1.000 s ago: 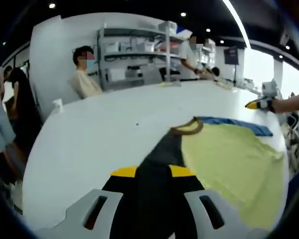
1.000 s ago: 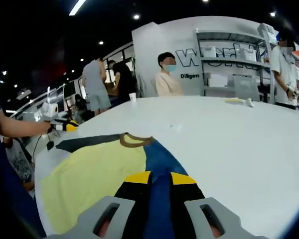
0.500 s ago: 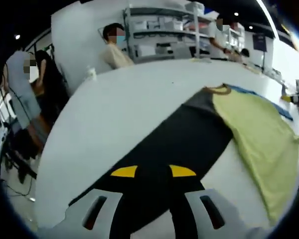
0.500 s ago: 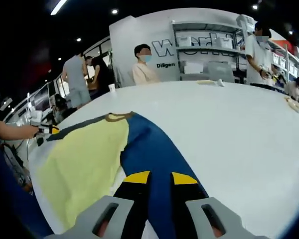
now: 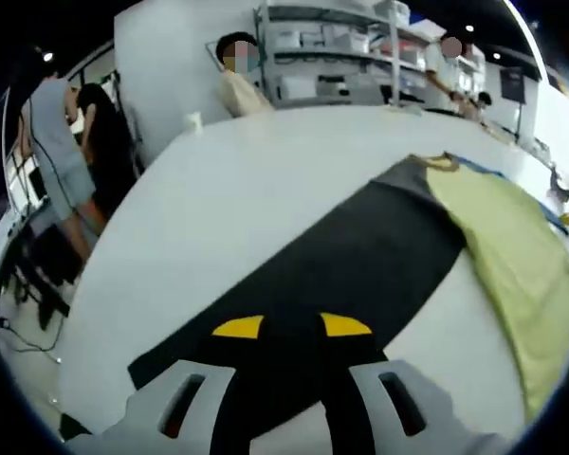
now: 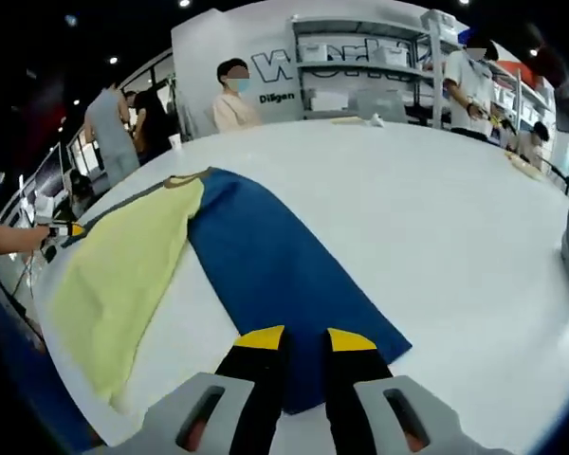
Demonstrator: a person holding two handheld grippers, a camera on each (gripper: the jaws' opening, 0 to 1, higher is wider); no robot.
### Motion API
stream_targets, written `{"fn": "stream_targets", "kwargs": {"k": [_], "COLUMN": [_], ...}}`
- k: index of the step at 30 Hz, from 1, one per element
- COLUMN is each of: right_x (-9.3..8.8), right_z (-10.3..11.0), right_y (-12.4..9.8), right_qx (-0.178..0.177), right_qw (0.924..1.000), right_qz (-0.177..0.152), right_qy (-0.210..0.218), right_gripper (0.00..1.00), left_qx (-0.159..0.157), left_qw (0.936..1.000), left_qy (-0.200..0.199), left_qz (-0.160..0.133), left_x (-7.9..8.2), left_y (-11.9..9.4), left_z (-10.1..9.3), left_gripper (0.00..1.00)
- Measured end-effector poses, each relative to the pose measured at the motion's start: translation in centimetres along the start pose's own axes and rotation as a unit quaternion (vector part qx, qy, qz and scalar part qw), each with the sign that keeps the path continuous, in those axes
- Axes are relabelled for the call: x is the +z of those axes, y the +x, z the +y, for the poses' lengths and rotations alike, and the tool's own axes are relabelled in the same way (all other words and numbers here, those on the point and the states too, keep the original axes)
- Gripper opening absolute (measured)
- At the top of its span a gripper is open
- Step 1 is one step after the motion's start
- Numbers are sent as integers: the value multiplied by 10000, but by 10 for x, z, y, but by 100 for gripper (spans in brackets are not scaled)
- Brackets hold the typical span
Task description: Fold the garment on the visible template until the final outline fits inside the template.
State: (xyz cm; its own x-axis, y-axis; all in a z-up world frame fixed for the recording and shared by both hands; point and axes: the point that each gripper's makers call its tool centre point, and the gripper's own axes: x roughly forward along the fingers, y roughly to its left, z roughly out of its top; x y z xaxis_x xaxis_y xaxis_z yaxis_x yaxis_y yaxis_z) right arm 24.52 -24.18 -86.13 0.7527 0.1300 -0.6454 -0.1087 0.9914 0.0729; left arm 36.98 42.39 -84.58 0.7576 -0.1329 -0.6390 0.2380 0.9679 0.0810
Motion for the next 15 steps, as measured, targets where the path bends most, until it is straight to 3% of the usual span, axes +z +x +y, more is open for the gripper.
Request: {"fn": "stream_targets", "kwargs": {"k": [5,12,15], "right_x": [1,0,-2], "right_z": [-6,-19,-27], "right_y": [-10,-14,-15], "right_qx": [-56,-55,-110], "right_qw": [9999,9990,9983], "right_qz": [-53,55,119], "right_qy": [-88,-433,-565], "right_gripper": [0,0,0], "left_qx": [54,170,220], "left_qw": [10000,9995,9994], "left_qy": [-52,-240,-242], "left_qz": [-35,-114,-150], "left_x": [-4,-11,-14], "left_y": [-4,-10,-9], "left_z": [7,24,34], "left_gripper": [17,17,13]}}
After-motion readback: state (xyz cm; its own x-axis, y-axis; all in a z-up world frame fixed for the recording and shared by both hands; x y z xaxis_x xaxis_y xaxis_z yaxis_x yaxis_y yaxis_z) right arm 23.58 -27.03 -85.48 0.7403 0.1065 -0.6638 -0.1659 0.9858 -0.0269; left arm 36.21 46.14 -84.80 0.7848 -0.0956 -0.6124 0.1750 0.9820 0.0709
